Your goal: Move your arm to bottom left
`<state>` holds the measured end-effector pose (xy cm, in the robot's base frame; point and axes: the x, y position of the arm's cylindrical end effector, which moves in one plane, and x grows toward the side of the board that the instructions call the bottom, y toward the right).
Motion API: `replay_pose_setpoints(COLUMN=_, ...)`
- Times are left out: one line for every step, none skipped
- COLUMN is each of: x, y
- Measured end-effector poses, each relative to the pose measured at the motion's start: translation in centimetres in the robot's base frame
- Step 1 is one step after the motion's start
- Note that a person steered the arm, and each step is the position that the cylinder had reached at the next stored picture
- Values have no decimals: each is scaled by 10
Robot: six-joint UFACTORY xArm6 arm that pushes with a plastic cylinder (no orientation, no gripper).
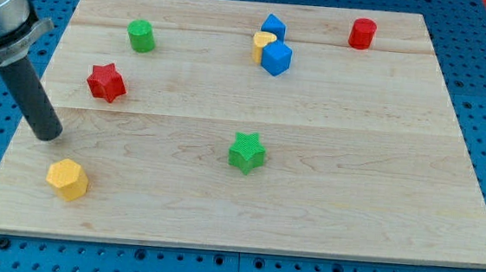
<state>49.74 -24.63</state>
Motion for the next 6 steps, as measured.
replay_pose_setpoints(x=15, y=-2)
replay_pose_setpoints(x=21, y=-4)
replay_pose_setpoints(x=32, y=-5)
replay_pose_setpoints(x=48, y=-5)
replay_pose_setpoints(x=54, y=-6)
replay_pose_setpoints(x=60, y=-6)
